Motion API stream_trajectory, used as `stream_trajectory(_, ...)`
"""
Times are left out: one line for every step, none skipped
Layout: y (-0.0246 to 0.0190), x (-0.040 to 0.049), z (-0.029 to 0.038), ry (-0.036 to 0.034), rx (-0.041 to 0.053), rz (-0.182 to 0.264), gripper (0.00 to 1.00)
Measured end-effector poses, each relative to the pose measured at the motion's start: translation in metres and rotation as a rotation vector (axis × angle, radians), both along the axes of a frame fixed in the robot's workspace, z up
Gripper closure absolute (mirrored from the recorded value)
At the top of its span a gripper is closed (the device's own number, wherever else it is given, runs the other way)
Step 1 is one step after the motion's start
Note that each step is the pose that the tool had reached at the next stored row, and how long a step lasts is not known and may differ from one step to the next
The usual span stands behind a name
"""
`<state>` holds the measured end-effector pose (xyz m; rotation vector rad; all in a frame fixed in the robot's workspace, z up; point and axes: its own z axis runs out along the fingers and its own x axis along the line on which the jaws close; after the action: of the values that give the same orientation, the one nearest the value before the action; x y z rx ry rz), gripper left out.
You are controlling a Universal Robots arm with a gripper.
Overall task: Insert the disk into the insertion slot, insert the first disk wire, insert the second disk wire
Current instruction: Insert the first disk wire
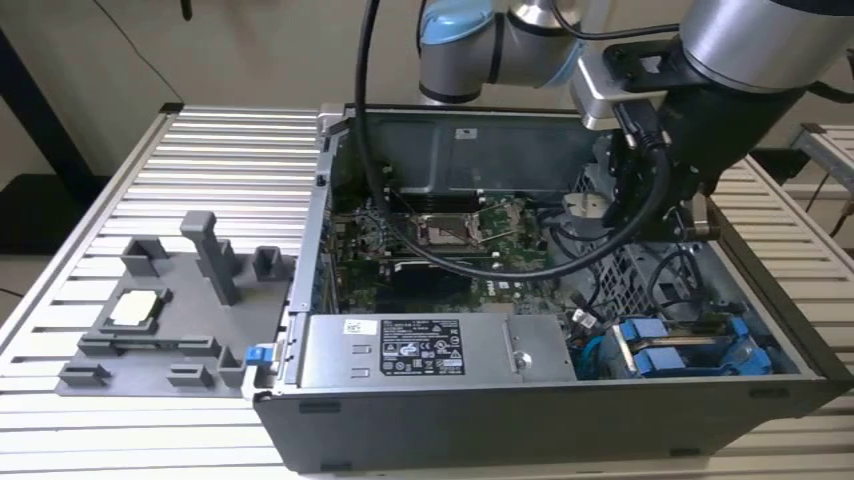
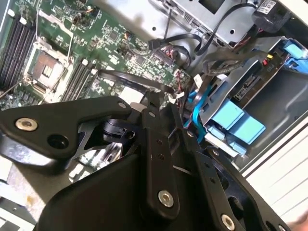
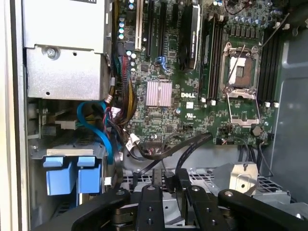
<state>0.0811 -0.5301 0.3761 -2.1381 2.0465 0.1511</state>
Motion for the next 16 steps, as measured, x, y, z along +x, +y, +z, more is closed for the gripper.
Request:
stream_trajectory(0.0000,-0.0001,0.0000,0.0000,-0.0002,0.000,0.73)
stream_trajectory(0.0000,-0.0001,0.0001,0.0001,-0.0002,0.000,0.73)
stream_trajectory(0.0000,-0.0001,0.0000,0.0001,-0.0002,0.000,0.73)
stream_trajectory(0.0000,-0.0001,0.0001,0.0001,-0.0004,0.000,0.73)
stream_trajectory(0.0000,-0.0001,0.0001,0.0001,-0.0004,0.000,0.73)
stream_trajectory(0.0000,-0.0001,0.0001,0.0001,-0.0003,0.000,0.73)
stream_trajectory(0.0000,-0.0001,0.0001,0.0001,-0.0003,0.000,0.73)
stream_trajectory(0.0000,-0.0001,0.0001,0.0001,-0.0003,0.000,0.73)
stream_trajectory(0.0000,-0.0001,0.0001,0.0001,-0.0003,0.000,0.73)
stream_trajectory(0.0000,-0.0001,0.0001,0.0001,-0.0003,0.000,0.76)
stream_trajectory(0.0000,-0.0001,0.0001,0.0001,-0.0003,0.001,0.76)
stream_trajectory(0.0000,-0.0001,0.0001,0.0001,-0.0003,0.001,0.76)
stream_trajectory(0.0000,-0.0001,0.0001,0.0001,-0.0003,0.001,0.83)
stream_trajectory(0.0000,-0.0001,0.0001,0.0001,-0.0003,0.001,0.83)
stream_trajectory(0.0000,-0.0001,0.0001,0.0001,-0.0003,0.001,0.83)
stream_trajectory(0.0000,-0.0001,0.0001,0.0001,-0.0003,0.001,0.84)
